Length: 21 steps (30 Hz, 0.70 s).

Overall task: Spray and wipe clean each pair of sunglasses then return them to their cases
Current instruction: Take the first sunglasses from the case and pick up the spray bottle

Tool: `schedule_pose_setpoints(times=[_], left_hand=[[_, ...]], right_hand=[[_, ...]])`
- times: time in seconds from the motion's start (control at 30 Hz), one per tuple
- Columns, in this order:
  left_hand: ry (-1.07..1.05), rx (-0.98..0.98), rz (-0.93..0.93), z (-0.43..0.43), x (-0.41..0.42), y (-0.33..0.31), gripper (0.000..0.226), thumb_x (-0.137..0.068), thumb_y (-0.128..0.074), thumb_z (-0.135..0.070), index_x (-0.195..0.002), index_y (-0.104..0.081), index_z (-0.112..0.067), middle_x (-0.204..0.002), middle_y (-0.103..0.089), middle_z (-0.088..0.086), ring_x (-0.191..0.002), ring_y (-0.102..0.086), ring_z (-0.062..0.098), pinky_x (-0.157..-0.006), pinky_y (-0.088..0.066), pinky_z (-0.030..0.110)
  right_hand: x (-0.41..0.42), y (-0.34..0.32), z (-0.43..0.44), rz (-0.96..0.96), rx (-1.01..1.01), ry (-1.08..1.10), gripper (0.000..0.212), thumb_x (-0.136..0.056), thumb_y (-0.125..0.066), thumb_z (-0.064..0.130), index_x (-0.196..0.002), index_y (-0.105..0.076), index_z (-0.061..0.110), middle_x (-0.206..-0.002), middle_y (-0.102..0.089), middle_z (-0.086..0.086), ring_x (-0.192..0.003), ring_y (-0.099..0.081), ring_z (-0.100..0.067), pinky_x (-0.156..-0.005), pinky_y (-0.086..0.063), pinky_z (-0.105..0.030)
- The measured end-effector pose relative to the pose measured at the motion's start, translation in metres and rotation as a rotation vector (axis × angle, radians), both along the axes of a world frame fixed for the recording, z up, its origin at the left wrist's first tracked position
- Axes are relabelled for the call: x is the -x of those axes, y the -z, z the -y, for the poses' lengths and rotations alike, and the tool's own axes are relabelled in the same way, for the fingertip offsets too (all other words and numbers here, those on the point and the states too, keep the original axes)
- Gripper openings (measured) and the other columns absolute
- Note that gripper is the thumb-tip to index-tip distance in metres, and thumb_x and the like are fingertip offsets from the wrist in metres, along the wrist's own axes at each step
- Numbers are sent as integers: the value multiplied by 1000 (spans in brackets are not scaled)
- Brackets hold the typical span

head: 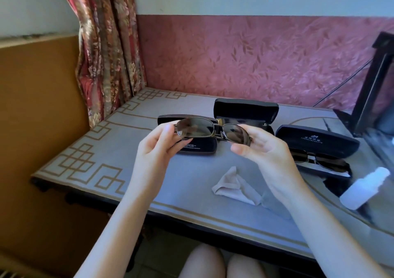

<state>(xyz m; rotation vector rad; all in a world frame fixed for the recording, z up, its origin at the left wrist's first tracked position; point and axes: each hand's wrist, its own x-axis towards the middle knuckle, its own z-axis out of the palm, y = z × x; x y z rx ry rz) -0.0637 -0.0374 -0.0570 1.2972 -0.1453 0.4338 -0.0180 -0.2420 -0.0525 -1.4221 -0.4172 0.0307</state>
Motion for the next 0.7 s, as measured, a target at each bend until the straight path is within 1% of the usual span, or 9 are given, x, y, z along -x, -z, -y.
schedule_pose_setpoints(times=[0.1,0.13,0.2,0.3,0.4,0.47,0.53,0.6,0.7], left_hand=[[55,36,17,3,-3,7,33,-96,-40,-23,-112,-60,-2,-107,-72,9,-106,-67,23,-91,-51,28],[71,59,22,4,-3,9,33,-95,-38,-23,-111,-60,-3,-106,-72,10,-104,-67,22,-90,-52,28],[98,96,34,6,-4,12,32,-95,-37,-24,-109,-59,-5,-104,-71,10,-100,-68,21,-90,-52,29],[110,115,67,9,-2,12,29,-96,-35,-24,-104,-58,-7,-97,-70,9,-98,-67,21,-93,-51,33],[77,94,77,11,-2,7,31,-97,-35,-23,-94,-64,-16,-76,-60,-1,-80,-64,13,-94,-51,36],[42,29,69,8,-1,5,30,-96,-40,-25,-90,-69,-23,-68,-49,-4,-68,-55,10,-87,-53,33],[-13,-104,65,2,0,6,25,-94,-45,-29,-93,-70,-26,-68,-46,-3,-68,-50,11,-81,-51,32],[-20,-224,54,-4,1,5,25,-92,-48,-37,-100,-69,-26,-70,-49,0,-72,-49,19,-79,-47,36],[26,-333,80,-7,6,-1,40,-86,-55,-55,-114,-65,-28,-81,-61,4,-80,-56,26,-83,-47,37]], right_hand=[[0,0,2,-88,-191,-100,54,-52,-85,22,-104,-71,15,-99,-75,0,-98,-69,-14,-99,-51,-33],[0,0,2,-109,-253,-147,56,-50,-89,24,-102,-73,16,-100,-75,-2,-97,-69,-16,-100,-51,-34],[2,0,0,-135,-337,-215,59,-46,-95,29,-100,-75,17,-101,-75,-6,-97,-70,-18,-96,-53,-31],[5,2,-2,-143,-394,-241,59,-48,-95,27,-101,-74,14,-103,-74,-9,-98,-69,-19,-90,-53,-24],[6,2,-1,-117,-347,-232,63,-49,-94,30,-106,-71,16,-102,-73,-5,-98,-69,-17,-100,-51,-32],[5,0,3,-68,-267,-200,61,-50,-93,38,-105,-72,23,-97,-73,3,-91,-67,-11,-97,-51,-31],[4,-3,10,-11,-162,-157,59,-51,-90,45,-105,-73,28,-98,-72,8,-93,-64,-7,-90,-49,-23],[3,-6,16,34,-77,-134,58,-54,-88,45,-107,-72,30,-104,-71,8,-100,-62,-7,-88,-47,-17],[0,-6,22,72,-21,-136,53,-56,-87,38,-106,-72,33,-103,-69,7,-100,-58,-9,-87,-47,-17]])
